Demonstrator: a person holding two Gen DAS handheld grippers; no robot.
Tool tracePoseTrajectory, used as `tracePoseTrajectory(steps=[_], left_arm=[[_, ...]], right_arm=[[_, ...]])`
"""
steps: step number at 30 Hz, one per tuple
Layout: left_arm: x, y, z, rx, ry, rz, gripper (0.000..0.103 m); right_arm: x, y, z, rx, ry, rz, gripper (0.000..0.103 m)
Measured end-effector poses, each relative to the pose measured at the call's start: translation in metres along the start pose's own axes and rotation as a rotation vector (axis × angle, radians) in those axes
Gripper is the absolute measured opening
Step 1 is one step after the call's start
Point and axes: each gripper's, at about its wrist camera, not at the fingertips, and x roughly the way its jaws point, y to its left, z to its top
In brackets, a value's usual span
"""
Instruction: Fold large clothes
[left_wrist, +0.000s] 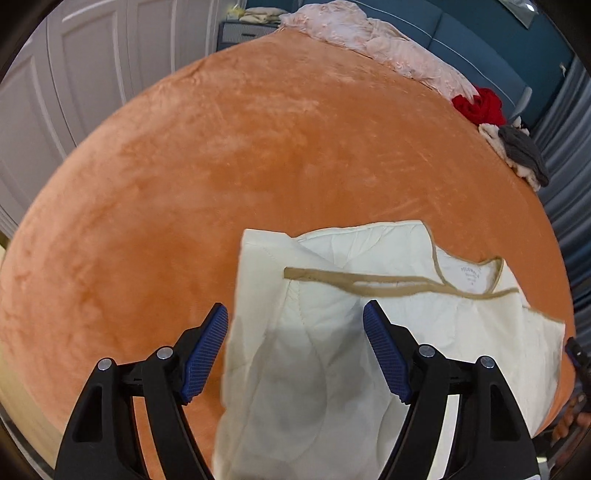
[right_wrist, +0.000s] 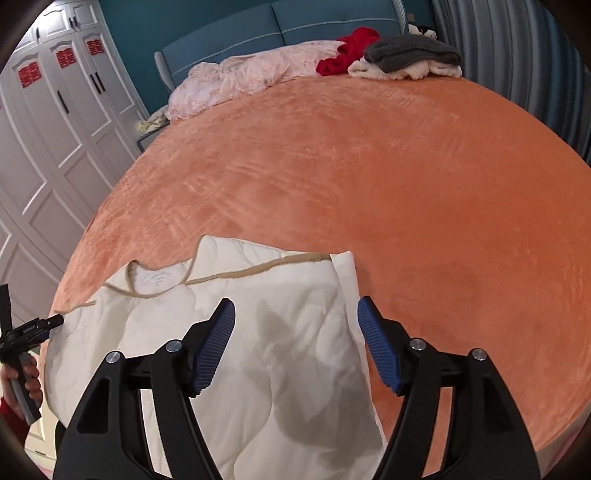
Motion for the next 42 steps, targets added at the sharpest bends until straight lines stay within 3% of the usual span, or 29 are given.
tracePoseTrajectory(steps=[2,4,6,8,15,20,26,35,42], left_arm=[[0.0,-0.003,0.002,-0.006,-0.009,-0.007,0.046],[0.0,-0.008,0.006,0.0,-0.014,-0.016,0.03],[-0.007,-0.013,0.008,0.03,-0.043,-0.007,0.012],[-0.017,-0.016,0.011,0.045,-0.082,-0.006,0.007],[-0.047,-0.026,0.045,0.032,-0.225,-0.034,0.006],[-0.006,-0.037,0.063,0.044,-0.182,0.055,0.006],[0.057,-0.037,0.049,0.087,-0.108,0.197,0.006],[0.094,-0.026,0.034,0.092,-0.117,0.233,0.01],[0.095,-0.026,0.032,0.077,-0.127,0.225,0.012]], right_arm=[[0.01,-0.003,0.003,0.024,0.014,0.031,0.063],[0.019,-0.002,0.004,0.029,0.046,0.045,0.028],[0.023,0.001,0.004,0.01,0.066,0.045,0.007],[0.017,0.004,0.007,-0.002,0.038,0.042,0.005],[-0.014,0.001,0.042,0.057,-0.127,0.043,0.005],[0.021,-0.001,0.05,0.083,-0.087,-0.007,0.005],[0.075,-0.003,0.031,0.064,0.008,-0.094,0.005],[0.105,-0.002,0.004,0.017,0.017,-0.131,0.007],[0.107,0.003,0.002,-0.004,-0.013,-0.16,0.011]])
